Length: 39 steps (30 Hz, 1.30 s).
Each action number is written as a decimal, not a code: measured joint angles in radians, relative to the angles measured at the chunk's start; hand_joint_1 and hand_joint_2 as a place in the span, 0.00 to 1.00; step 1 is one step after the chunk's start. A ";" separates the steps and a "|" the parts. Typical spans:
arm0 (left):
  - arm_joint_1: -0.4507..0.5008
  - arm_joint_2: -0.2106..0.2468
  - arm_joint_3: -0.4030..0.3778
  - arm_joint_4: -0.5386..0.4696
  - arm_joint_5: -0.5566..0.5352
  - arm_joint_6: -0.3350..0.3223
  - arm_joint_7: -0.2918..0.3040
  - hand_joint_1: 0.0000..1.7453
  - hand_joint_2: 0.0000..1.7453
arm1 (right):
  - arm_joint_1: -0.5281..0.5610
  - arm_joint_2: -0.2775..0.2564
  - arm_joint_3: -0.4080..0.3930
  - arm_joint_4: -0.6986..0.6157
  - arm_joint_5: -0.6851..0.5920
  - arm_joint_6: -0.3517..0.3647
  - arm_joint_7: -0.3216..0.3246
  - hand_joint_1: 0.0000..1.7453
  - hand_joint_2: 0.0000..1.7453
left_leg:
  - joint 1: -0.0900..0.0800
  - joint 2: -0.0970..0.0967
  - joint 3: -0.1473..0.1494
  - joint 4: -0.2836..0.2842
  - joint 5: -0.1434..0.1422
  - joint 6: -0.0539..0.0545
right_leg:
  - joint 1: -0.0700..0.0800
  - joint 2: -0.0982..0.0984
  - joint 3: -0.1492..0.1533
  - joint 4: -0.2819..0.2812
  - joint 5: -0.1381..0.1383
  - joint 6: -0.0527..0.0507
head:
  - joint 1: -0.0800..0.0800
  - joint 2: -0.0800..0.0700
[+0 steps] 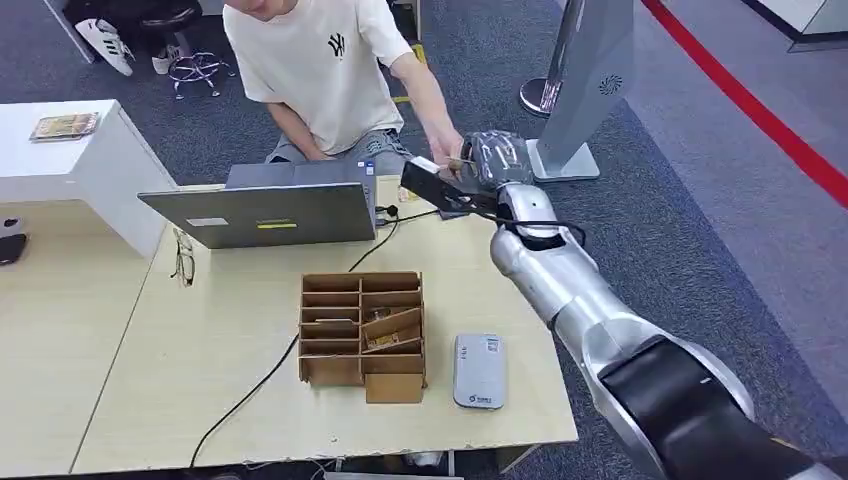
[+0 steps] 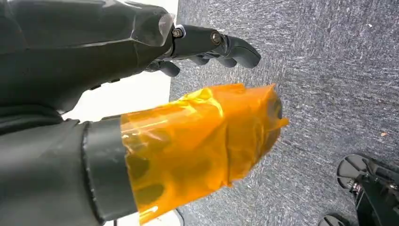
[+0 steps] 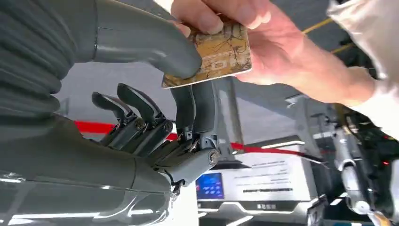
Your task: Pass the card to the sensor for recognition and then transmit it.
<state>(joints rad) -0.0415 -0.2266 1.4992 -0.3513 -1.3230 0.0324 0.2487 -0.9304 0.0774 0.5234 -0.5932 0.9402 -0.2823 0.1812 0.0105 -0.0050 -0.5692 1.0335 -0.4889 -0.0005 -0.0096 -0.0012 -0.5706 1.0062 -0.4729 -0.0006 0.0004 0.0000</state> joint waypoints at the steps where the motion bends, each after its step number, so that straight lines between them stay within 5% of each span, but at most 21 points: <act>1: 0.000 0.000 0.000 0.000 0.000 -0.002 0.000 0.00 0.00 | 0.000 0.000 0.002 0.009 0.007 0.000 0.002 0.97 1.00 | 0.000 0.000 0.000 0.000 0.000 0.000 | 0.000 0.000 0.000 0.000 0.000 0.000 | 0.000 0.000; 2: -0.001 0.000 0.000 0.000 0.000 -0.002 0.001 0.00 0.00 | 0.000 0.000 0.003 0.015 0.013 0.000 0.003 0.29 1.00 | 0.000 0.000 0.000 0.000 0.000 0.000 | 0.000 0.000 0.000 0.000 0.000 0.000 | 0.000 0.000; 3: -0.001 0.000 0.000 0.000 0.000 -0.002 0.000 0.00 0.00 | 0.000 0.000 0.005 0.021 0.017 0.000 0.004 0.00 1.00 | 0.000 0.000 0.000 0.000 0.000 0.000 | 0.000 0.000 0.000 0.000 0.000 0.000 | 0.000 0.000; 12: -0.001 -0.002 0.000 0.000 0.011 -0.003 0.000 0.00 0.00 | 0.014 0.002 0.007 0.046 -0.010 0.003 -0.012 0.00 1.00 | 0.000 0.000 0.000 0.000 0.000 0.000 | 0.000 0.000 0.000 0.000 0.000 0.000 | 0.000 0.000; 17: -0.001 -0.006 0.000 0.000 0.025 -0.002 -0.001 0.00 0.00 | 0.055 0.006 -0.019 0.025 -0.089 -0.009 -0.087 0.00 1.00 | 0.000 0.000 0.000 0.000 0.000 0.000 | 0.000 0.000 0.000 0.000 0.000 0.000 | 0.000 0.000; 20: -0.001 -0.015 0.000 0.000 0.039 -0.002 -0.003 0.00 0.00 | 0.117 0.008 -0.060 -0.042 -0.185 -0.046 -0.184 0.00 1.00 | 0.000 0.000 0.000 0.000 0.000 0.000 | 0.000 0.000 0.000 0.000 0.000 0.000 | 0.000 0.000; 21: -0.001 -0.019 0.001 0.000 0.045 0.000 -0.010 0.00 0.00 | 0.147 0.008 -0.079 -0.081 -0.229 -0.069 -0.235 0.00 0.00 | 0.000 0.000 0.000 0.000 0.000 0.000 | 0.000 0.000 0.000 0.000 0.000 0.000 | 0.001 0.000; 26: -0.001 -0.043 0.002 0.000 0.061 0.000 -0.020 0.00 0.00 | 0.317 0.011 -0.132 -0.324 -0.368 -0.087 -0.312 0.00 0.00 | 0.000 -0.001 -0.001 0.000 -0.001 0.000 | 0.000 0.000 0.000 0.000 -0.001 0.000 | 0.000 0.000; 31: -0.001 -0.063 0.011 0.000 0.093 0.007 -0.043 0.00 0.00 | 0.487 0.021 -0.156 -0.564 -0.593 -0.082 -0.456 0.00 0.00 | 0.000 -0.001 -0.001 0.000 -0.001 0.000 | 0.000 -0.001 -0.001 -0.001 -0.001 0.001 | 0.000 0.000; 39: -0.001 -0.086 0.011 0.000 0.116 0.024 -0.052 0.00 0.00 | 0.666 0.026 -0.150 -0.807 -0.760 -0.036 -0.550 0.00 0.00 | 0.000 -0.001 -0.001 0.000 -0.001 0.000 | 0.000 -0.001 -0.001 -0.001 -0.001 0.001 | 0.000 0.000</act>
<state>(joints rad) -0.0426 -0.3128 1.5106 -0.3513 -1.2070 0.0564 0.1965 -0.2641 0.1030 0.3738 -1.4006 0.1799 -0.3187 -0.3688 0.0104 -0.0058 -0.5701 1.0332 -0.4900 -0.0001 -0.0096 -0.0022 -0.5714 1.0056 -0.4739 0.0000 0.0008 0.0000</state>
